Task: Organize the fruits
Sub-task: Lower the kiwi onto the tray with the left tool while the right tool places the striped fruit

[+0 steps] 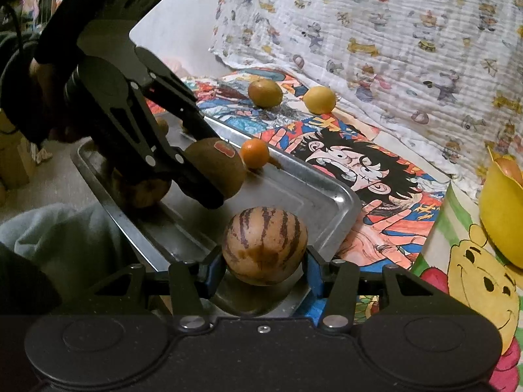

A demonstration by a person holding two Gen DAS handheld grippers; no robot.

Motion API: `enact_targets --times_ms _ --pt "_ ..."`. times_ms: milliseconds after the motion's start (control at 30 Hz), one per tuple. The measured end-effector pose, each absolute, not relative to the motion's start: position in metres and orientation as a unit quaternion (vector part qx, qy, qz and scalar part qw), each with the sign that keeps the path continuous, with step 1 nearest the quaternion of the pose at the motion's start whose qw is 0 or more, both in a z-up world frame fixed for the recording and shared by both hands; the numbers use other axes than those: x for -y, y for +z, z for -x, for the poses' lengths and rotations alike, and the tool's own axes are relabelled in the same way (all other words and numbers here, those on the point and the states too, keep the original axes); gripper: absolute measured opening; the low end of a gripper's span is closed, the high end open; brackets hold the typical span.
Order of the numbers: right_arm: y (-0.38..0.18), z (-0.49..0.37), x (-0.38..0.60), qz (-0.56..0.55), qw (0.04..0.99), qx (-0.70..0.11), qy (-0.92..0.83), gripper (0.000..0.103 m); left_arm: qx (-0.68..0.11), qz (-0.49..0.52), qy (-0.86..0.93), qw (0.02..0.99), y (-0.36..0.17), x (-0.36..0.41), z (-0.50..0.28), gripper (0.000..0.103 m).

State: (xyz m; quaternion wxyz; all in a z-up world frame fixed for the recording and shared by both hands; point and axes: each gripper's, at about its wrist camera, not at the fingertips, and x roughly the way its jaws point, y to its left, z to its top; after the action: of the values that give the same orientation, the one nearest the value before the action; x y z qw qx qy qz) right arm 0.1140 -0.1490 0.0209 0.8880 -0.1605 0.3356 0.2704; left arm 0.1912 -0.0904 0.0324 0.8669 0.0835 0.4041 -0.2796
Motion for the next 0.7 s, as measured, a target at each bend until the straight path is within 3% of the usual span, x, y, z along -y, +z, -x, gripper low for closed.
enact_targets --times_ms 500,700 --pt "0.022 -0.119 0.145 0.2 0.871 -0.355 0.273 0.055 -0.415 -0.131 -0.28 0.856 0.033 0.102 -0.189 0.07" --pt "0.026 -0.117 0.148 0.2 0.873 -0.352 0.271 0.063 -0.416 -0.147 -0.28 0.852 0.033 0.105 -0.187 0.071"
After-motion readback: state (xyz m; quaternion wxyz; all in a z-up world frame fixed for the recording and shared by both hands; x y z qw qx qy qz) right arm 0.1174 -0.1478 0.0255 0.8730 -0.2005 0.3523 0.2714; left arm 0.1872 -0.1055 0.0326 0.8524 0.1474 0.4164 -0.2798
